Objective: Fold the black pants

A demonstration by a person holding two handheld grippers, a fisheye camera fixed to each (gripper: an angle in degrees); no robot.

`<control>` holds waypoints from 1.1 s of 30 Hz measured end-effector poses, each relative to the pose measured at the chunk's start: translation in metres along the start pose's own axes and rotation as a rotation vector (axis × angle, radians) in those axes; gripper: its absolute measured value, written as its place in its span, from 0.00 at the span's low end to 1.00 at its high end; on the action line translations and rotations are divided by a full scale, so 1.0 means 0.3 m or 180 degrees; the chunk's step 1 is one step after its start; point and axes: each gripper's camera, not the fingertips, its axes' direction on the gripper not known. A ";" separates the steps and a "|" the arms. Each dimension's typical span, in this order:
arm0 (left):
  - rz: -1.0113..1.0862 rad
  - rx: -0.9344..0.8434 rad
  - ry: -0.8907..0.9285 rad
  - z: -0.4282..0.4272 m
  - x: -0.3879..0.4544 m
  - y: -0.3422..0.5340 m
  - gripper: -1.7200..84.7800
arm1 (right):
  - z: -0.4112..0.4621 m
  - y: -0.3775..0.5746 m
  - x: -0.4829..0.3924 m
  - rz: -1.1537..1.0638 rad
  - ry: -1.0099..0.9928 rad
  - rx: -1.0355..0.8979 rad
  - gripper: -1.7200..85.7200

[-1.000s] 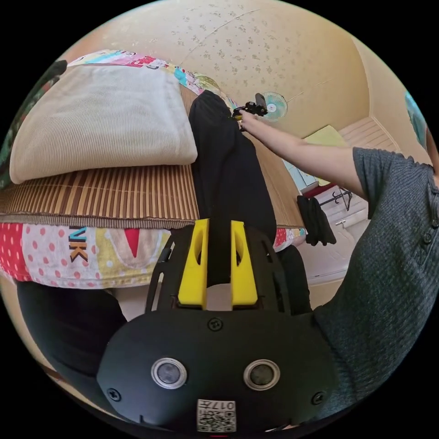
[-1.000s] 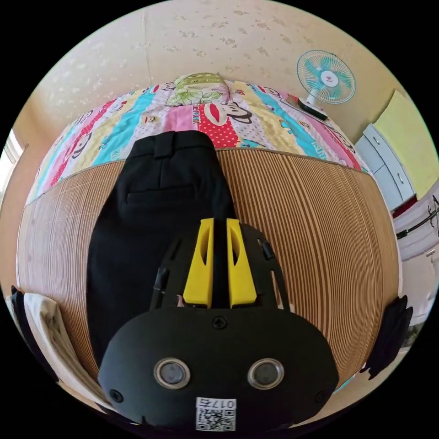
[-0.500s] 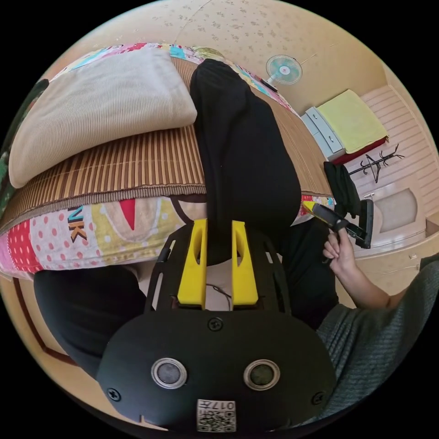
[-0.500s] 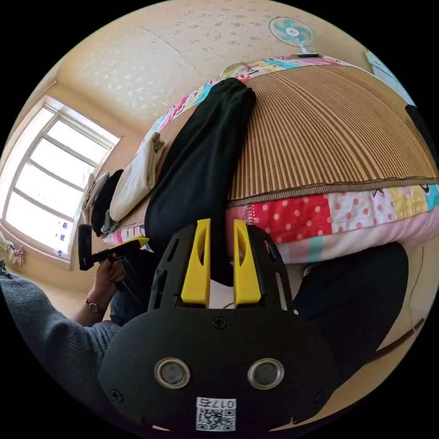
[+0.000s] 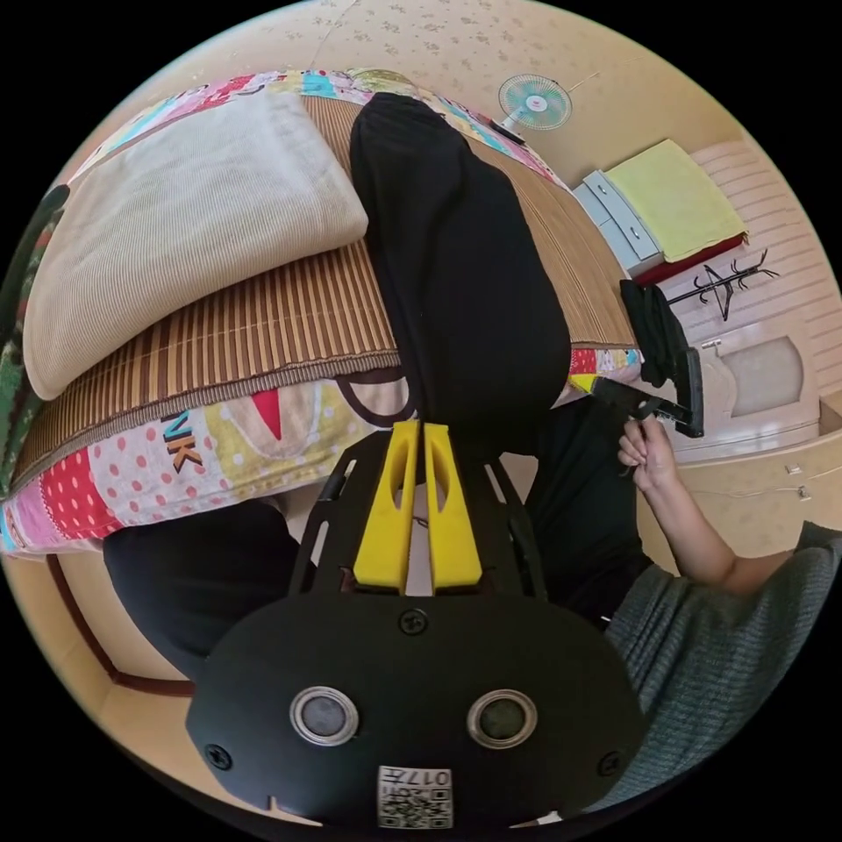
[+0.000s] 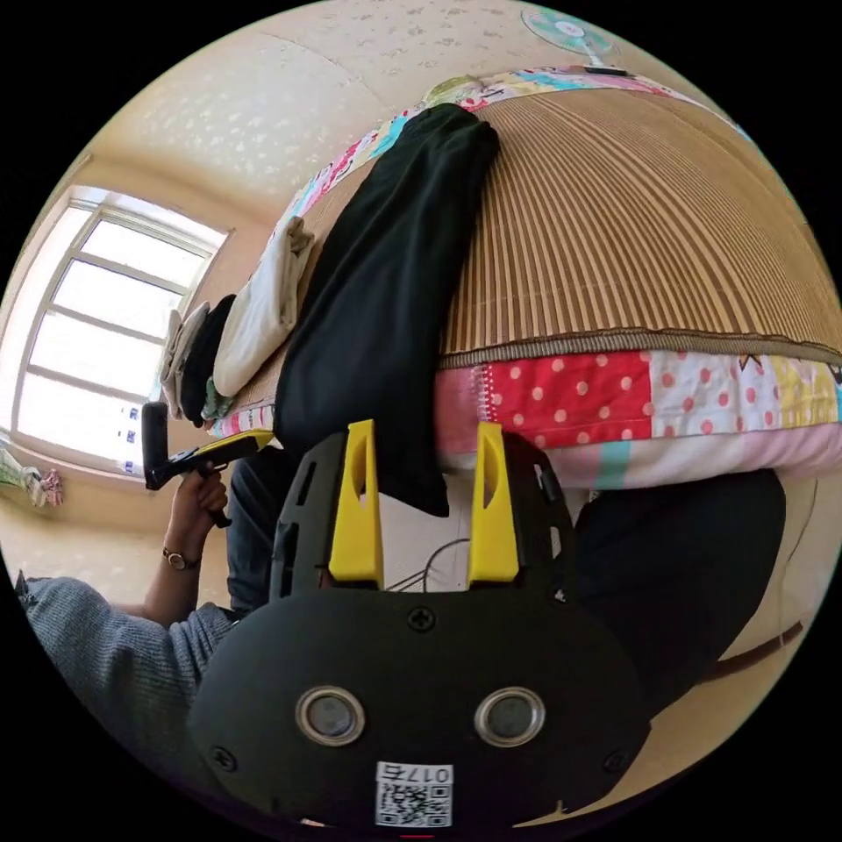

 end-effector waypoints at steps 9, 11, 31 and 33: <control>-0.0229 0.0430 0.0136 -0.018 0.010 0.002 0.11 | -0.104 0.029 -0.006 -0.0098 -0.0289 0.0062 0.04; -0.0205 0.0303 0.0164 0.031 0.016 -0.028 0.11 | -0.110 0.021 -0.002 -0.0046 -0.0317 0.0038 0.04; -0.0190 0.0285 0.0050 0.089 0.016 -0.013 0.04 | -0.032 0.020 -0.132 -0.0683 0.0251 -0.0760 0.04; -0.0277 0.0590 0.0081 0.060 0.019 0.001 0.08 | -0.077 0.024 -0.157 -0.0725 0.0221 -0.0495 0.06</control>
